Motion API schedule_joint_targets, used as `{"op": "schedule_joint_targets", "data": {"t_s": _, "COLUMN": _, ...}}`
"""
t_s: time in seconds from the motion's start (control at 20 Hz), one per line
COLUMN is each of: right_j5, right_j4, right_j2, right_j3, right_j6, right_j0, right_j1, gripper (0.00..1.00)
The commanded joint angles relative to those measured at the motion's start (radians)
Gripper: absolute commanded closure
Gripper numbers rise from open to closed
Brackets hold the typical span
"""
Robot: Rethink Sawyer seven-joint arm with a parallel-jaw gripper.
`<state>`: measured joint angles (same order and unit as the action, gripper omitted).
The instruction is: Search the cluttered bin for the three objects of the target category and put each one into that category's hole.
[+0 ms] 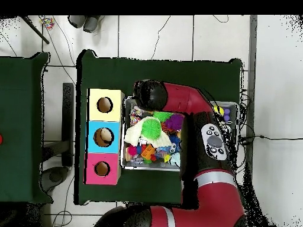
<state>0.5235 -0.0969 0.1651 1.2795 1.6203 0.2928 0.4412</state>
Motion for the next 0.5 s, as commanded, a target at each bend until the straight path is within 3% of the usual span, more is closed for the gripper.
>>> {"op": "schedule_joint_targets", "data": {"t_s": 0.05, "right_j5": -0.035, "right_j4": -0.039, "right_j2": 0.053, "right_j3": 0.132, "right_j6": 0.052, "right_j0": 0.012, "right_j1": -0.004, "gripper": 0.0}}
{"op": "schedule_joint_targets", "data": {"t_s": 0.5, "right_j5": -0.074, "right_j4": -0.039, "right_j2": 0.102, "right_j3": 0.167, "right_j6": 0.016, "right_j0": 0.064, "right_j1": -0.01, "gripper": 0.0}}
